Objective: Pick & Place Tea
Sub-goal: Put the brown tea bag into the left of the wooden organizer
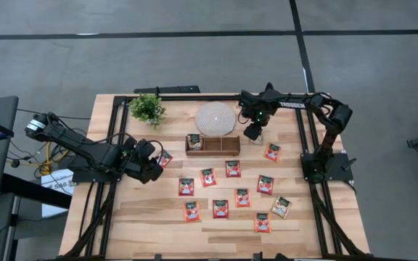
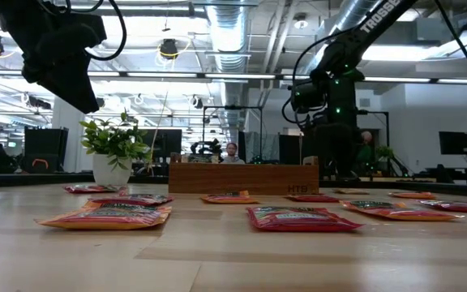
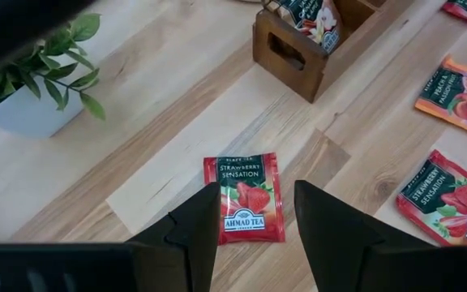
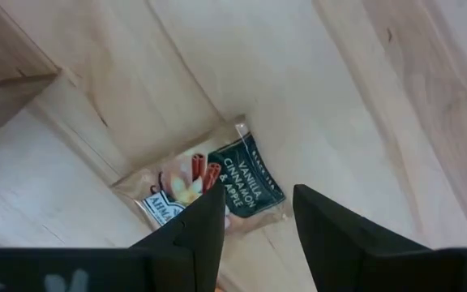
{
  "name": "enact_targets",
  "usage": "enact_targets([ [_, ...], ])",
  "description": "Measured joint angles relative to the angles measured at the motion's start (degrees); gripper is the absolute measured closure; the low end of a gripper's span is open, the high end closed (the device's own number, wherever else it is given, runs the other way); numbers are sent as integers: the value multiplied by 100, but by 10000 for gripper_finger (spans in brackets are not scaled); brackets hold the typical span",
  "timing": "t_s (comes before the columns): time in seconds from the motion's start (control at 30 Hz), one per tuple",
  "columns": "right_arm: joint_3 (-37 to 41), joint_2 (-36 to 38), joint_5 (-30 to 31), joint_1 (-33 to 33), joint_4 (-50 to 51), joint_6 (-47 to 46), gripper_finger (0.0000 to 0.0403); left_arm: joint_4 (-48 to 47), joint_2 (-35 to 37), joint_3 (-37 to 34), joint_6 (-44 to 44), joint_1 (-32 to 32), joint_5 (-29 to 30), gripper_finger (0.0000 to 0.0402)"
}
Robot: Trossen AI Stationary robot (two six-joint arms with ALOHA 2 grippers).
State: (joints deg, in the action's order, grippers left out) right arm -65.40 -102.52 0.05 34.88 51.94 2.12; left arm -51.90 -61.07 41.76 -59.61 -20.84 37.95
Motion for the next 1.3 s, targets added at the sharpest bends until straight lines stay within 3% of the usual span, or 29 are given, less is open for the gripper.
enact_targets([
  [0.83, 108, -3, -4, 93, -144, -211, 262, 168, -1, -2, 29, -4, -25, 250],
  [1.3, 86, -591, -10, 8, -44, -227, 264, 406, -1, -2, 292, -4, -269, 250],
])
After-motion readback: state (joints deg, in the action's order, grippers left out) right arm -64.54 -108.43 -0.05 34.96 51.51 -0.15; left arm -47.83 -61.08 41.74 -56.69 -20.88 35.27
